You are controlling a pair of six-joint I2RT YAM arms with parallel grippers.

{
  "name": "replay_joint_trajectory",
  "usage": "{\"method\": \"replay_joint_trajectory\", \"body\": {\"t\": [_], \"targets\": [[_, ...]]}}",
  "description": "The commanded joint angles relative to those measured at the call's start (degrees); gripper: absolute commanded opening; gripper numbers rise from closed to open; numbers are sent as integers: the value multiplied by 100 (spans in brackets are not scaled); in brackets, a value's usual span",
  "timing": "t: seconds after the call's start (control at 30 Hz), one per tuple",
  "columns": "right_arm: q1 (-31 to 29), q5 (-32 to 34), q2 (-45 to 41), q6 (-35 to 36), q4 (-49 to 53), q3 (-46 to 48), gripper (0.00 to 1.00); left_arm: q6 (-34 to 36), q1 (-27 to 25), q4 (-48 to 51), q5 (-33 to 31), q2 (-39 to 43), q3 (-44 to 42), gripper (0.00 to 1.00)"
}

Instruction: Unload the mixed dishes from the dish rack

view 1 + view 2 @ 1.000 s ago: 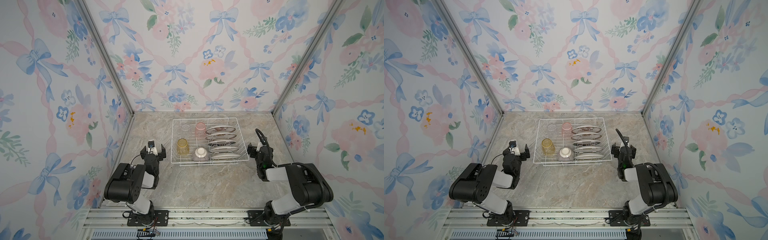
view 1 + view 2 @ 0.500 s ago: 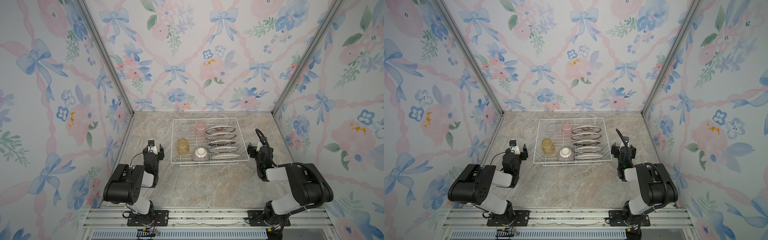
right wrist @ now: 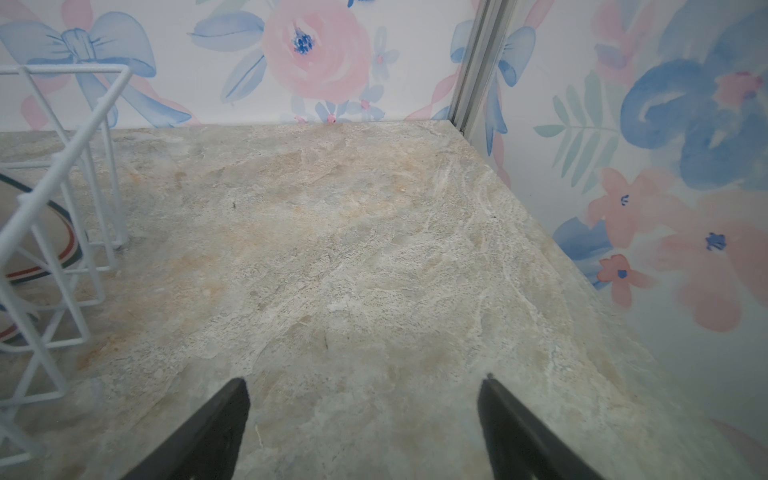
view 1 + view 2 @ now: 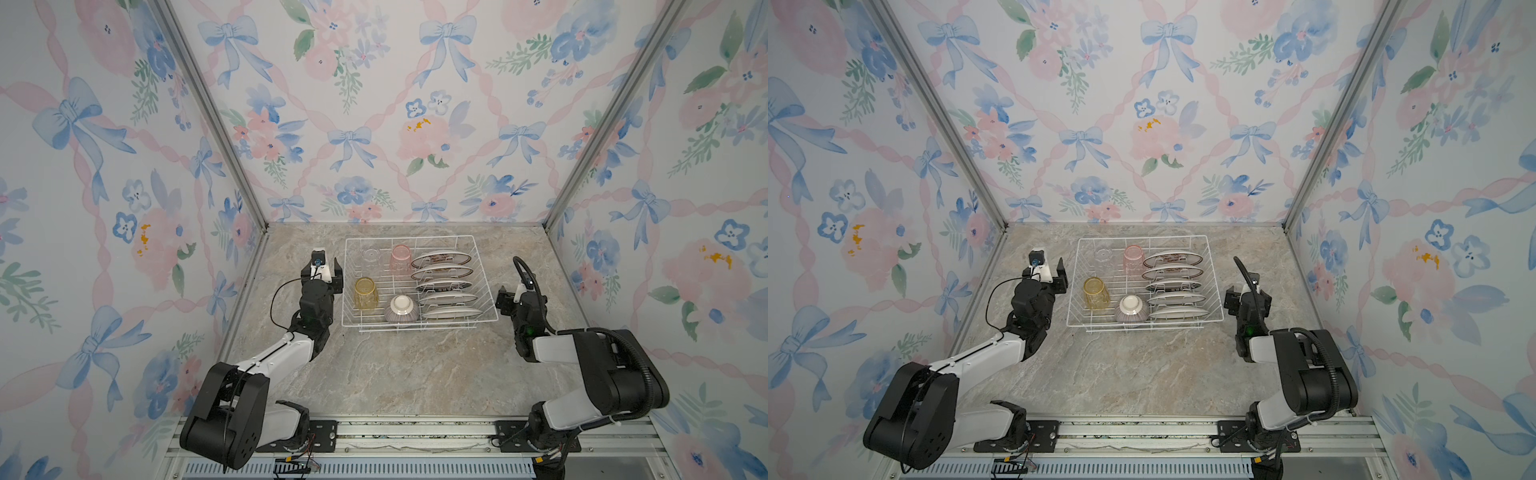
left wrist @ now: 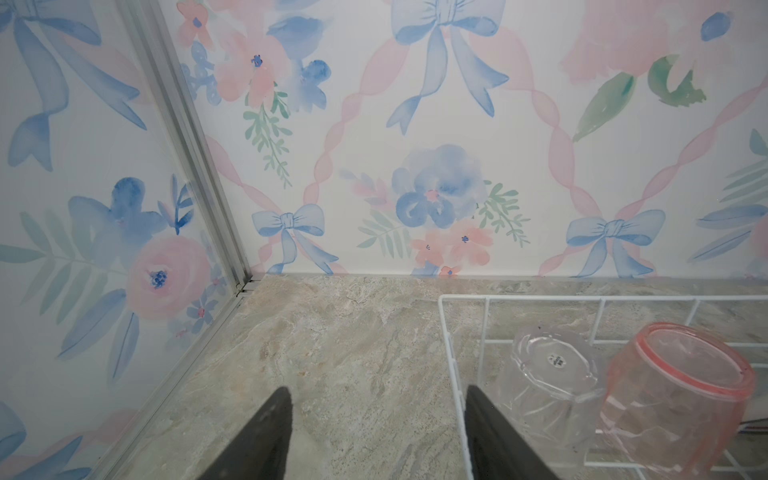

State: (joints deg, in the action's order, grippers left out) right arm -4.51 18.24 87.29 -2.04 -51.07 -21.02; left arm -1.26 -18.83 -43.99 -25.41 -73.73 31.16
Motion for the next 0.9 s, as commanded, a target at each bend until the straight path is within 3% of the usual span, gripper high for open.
{"method": "replay_joint_trajectory", "body": {"t": [0.0, 0.23, 0.33, 0.43, 0.57, 0.7, 0.87], "targets": [[-22, -22, -484, 38, 347, -131, 88, -191, -247, 643, -240, -136, 365, 66], [-258, -581, -2085, 684, 2844, -1112, 84, -728, -459, 1500, -78, -498, 1156, 66], [-294, -1203, -2387, 843, 4200, -1951, 74, -804, -507, 1883, -104, -613, 1500, 66], [-400, -1846, -2427, 1056, 5155, -2727, 62, -822, -508, 2377, -168, -673, 1743, 65], [-657, -2526, -2371, 1435, 5581, -3344, 47, -805, -482, 2941, -92, -721, 1982, 65], [-986, -2776, -1970, 1770, 6167, -4075, 46, -1027, -275, 3350, 359, -739, 2126, 64], [-1403, -2633, -1337, 2382, 6531, -4733, 54, -1308, 16, 3484, 958, -755, 2124, 63]]}}
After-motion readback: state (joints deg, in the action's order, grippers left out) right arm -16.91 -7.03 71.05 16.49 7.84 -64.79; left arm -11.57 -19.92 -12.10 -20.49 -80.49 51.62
